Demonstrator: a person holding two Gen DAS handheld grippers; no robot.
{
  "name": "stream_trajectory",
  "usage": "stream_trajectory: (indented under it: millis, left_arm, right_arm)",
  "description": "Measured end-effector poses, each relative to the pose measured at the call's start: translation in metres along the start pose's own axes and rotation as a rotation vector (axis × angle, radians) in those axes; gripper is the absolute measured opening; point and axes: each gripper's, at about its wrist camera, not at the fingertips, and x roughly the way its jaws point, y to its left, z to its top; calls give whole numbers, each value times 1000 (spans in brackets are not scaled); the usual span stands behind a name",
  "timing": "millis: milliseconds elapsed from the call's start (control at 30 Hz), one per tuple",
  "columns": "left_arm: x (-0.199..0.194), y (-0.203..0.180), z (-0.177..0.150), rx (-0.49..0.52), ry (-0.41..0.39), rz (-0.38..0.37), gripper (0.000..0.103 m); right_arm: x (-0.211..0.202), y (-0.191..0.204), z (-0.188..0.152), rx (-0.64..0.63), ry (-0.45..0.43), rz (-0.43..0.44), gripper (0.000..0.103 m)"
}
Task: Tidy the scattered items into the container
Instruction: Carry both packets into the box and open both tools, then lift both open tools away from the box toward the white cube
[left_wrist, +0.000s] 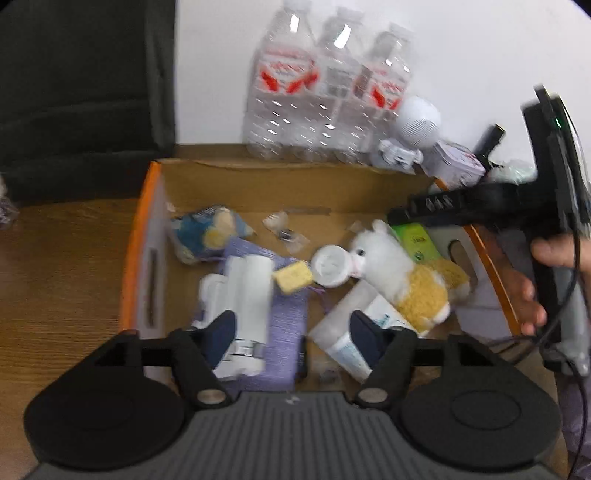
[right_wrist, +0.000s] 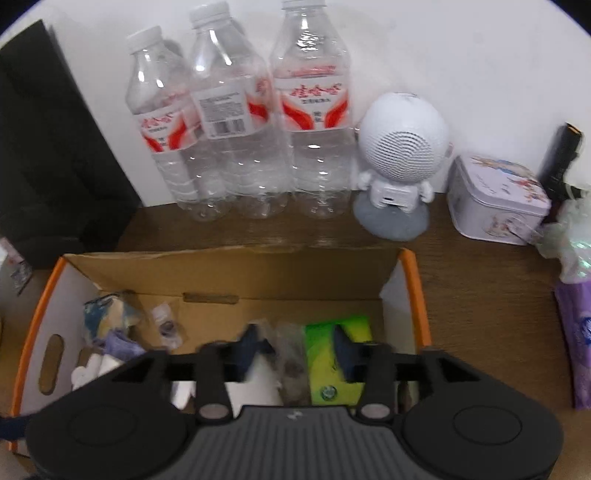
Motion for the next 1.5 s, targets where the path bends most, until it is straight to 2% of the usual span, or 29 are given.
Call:
stream_trajectory:
  millis: [33, 133, 200, 300, 400, 533, 667, 767, 900, 933, 1000, 1033, 1100, 1200, 1267, 1400, 1500]
  left_arm:
    - [-8, 4, -1, -3, -11, 13, 92]
    - [-27, 16, -4, -36, -9, 45, 99]
    - [-37, 21, -8, -80, 8, 58, 102]
    - [-56, 15, -18, -89, 21, 95, 103]
    - [-81, 6, -31, -113, -40, 149, 103]
    - [-111, -19, -51, -58, -116, 189, 103]
    - [-145, -42, -74, -18, -223, 205, 103]
    - [-176, -55, -108, -2, -357, 183, 103]
    - [-196, -60, -196, 24, -531, 122, 103]
    - [-194, -61, -221, 34, -562, 117, 103]
    - [-184, -63, -266, 72, -598, 125, 103]
    - [-175, -64, -287, 94, -602, 137, 103]
    - [-161, -64, -315, 115, -582, 170, 103]
    - [-151, -64, -336, 161, -548, 175, 103]
    - [-144, -62, -339, 154, -513, 185, 103]
    - [-126, -51, -328, 68, -368, 194, 103]
    - [-120, -44, -324, 38, -328, 194, 103]
  right_arm:
    - [-5, 1, -3, -6, 11, 1, 56]
    - [-28, 0, -15, -26, 32, 27, 58]
    - [-49, 0, -25, -30, 51, 49, 74]
    - [-78, 3, -42, -23, 87, 107, 79]
    - [-106, 8, -62, -11, 87, 129, 79]
    - [-145, 19, -95, -58, 36, 129, 80]
    - [-192, 26, -125, -91, -65, 137, 80]
    - [-232, 25, -156, -77, -221, 150, 84]
    - [-263, 8, -230, -12, -384, 300, 95]
    - [-263, 5, -255, -22, -419, 313, 96]
    - [-254, 5, -306, -64, -487, 267, 100]
    - [-244, 7, -330, -84, -508, 226, 100]
    - [-224, 9, -364, -80, -495, 150, 98]
    - [-207, 5, -385, -28, -441, 165, 98]
    - [-198, 8, -389, -44, -398, 159, 98]
    - [-178, 16, -389, -95, -323, 52, 98]
    - [-172, 17, -392, -118, -312, 14, 98]
